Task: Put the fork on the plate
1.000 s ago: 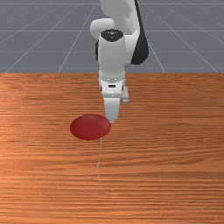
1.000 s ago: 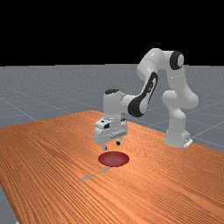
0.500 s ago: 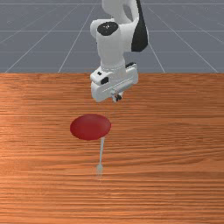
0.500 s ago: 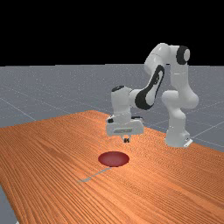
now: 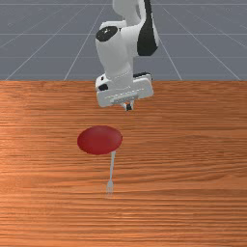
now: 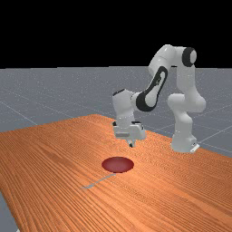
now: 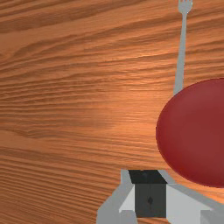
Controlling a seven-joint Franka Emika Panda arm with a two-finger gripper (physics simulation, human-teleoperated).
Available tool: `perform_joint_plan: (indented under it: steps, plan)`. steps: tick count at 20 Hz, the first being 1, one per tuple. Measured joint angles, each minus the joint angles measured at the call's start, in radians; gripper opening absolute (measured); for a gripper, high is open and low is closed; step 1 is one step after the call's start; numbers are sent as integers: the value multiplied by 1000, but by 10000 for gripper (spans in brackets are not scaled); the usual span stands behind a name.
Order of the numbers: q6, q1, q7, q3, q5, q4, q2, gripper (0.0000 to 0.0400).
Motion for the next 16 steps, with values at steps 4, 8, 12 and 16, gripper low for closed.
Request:
perform_joint_plan:
  steps: [4, 8, 12, 16]
  plan:
    - [17, -1, 9, -3, 2, 11, 17, 265]
    - [225, 11, 40, -10, 11, 27, 108, 382]
    - [381, 13, 60, -10, 13, 247, 390, 398]
    - [397, 24, 136, -29, -2, 500, 644, 335]
